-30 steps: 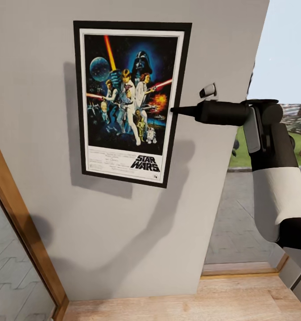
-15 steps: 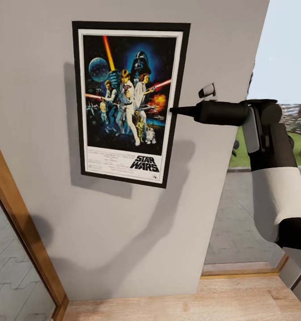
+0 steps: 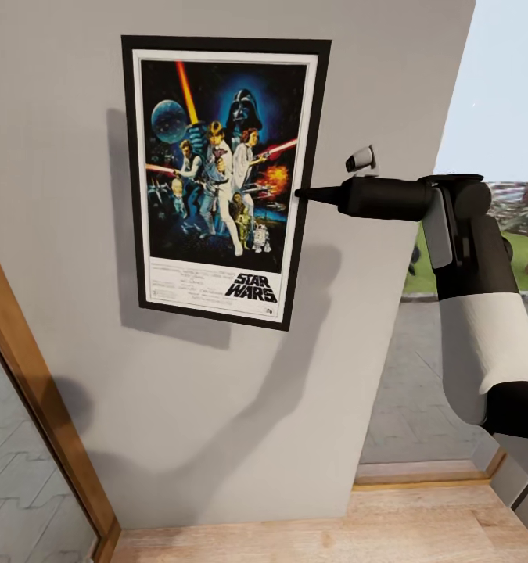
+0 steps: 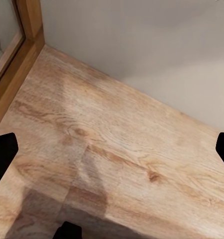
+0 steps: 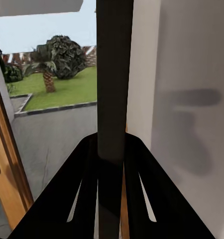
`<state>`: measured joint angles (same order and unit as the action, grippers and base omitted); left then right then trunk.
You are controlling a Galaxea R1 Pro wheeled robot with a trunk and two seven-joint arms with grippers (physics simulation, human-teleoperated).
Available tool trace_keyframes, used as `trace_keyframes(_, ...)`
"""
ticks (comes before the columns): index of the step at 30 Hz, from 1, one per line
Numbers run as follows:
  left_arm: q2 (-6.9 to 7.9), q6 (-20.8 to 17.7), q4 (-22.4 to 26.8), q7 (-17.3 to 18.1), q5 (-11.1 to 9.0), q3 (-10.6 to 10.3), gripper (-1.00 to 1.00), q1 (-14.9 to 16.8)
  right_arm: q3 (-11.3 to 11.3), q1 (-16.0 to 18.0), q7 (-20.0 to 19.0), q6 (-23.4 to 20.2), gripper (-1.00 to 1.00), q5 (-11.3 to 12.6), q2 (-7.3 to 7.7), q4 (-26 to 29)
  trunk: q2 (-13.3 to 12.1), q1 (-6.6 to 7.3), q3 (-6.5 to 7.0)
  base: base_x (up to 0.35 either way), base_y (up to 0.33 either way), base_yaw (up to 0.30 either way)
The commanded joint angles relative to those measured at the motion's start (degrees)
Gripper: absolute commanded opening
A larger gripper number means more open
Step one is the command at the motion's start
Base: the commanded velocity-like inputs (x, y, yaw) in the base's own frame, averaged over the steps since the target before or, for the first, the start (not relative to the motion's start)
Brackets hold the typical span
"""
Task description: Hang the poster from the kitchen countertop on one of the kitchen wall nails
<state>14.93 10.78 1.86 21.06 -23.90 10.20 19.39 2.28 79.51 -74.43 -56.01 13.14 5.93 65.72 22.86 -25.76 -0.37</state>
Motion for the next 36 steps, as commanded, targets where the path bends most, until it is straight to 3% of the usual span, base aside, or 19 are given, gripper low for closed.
trace_keyframes(1,0.01,0.12,-0.1,0.3,0.17,0.47,1.0,0.03,0.09,0.03,-0.01,-0.32,-1.0,0.22,0.04,-0.01,0.05,-0.02,-0.04,0.006,0.004,0.0)
trace_keyframes(20,0.01,0.12,-0.1,0.3,0.17,0.47,1.0,0.03,0.07,0.03,-0.01,-0.32,-1.0,0.22,0.04,0.09,0.05,-0.02,-0.04,0.144,0.0,0.0)
trace_keyframes(36,0.01,0.12,-0.1,0.31,0.17,0.44,1.0,0.03,0.01,0.03,-0.01,-0.32,-1.0,0.22,0.04,0.26,0.05,-0.02,-0.04,0.011,0.0,0.0)
